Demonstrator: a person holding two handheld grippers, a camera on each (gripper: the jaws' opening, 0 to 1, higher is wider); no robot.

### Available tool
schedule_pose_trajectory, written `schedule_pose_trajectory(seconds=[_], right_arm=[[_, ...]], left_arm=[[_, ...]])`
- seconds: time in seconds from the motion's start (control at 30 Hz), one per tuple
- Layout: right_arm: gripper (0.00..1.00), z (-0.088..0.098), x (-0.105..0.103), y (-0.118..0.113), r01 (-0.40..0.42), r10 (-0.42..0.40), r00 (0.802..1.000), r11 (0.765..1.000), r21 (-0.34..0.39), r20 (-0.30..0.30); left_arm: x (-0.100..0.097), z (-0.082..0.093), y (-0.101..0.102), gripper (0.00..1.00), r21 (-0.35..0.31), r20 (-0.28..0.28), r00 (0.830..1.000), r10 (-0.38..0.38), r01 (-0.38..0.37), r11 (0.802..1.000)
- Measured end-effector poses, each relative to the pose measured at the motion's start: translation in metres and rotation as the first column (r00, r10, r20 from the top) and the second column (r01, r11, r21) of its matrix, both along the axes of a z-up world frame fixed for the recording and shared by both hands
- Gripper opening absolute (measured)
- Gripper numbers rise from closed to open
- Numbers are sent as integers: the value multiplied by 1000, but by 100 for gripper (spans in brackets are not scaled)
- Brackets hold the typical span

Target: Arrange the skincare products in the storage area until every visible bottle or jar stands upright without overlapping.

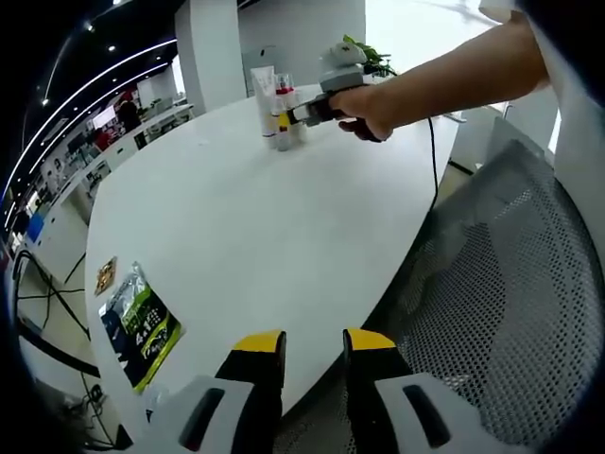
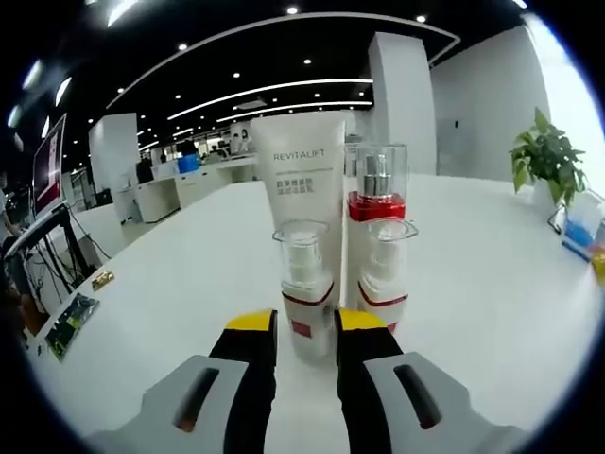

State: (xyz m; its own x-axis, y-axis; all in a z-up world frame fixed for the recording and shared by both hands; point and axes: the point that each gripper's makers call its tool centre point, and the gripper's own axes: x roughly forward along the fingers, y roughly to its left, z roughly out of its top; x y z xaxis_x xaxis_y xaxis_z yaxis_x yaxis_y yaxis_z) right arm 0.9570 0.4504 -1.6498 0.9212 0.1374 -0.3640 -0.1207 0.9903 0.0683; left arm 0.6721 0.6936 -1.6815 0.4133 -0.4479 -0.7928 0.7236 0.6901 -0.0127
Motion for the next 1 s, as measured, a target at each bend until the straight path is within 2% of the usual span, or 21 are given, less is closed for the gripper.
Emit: schedule_pose_trajectory(seconds=[0.17,0.4,0.63,0.87,1.0], right_arm=[[23,-1,8,1,26,-27,1000,1000,-15,-9],[19,-8,10,-1,3,-6,999,998,-64,-41],[18,-7,7,-3,-11,9,999,999,-50,-38],[17,-10,4,-3,-36,33,998,997,-65,-52],[18,-13,7,-3,-40,37,997,998,-48,-66]], left_arm=[[0,-1,0,25,4,-2,1000,-1,1,1000],[0,-1,1,25,7,0,1000,2,-2,1000],[0,-1,1,25,8,-2,1000,-2,2,1000],[-1,0,0,25,3,-2,1000,-3,3,1000],[0,0,0,25,4,0,1000,-2,2,1000]])
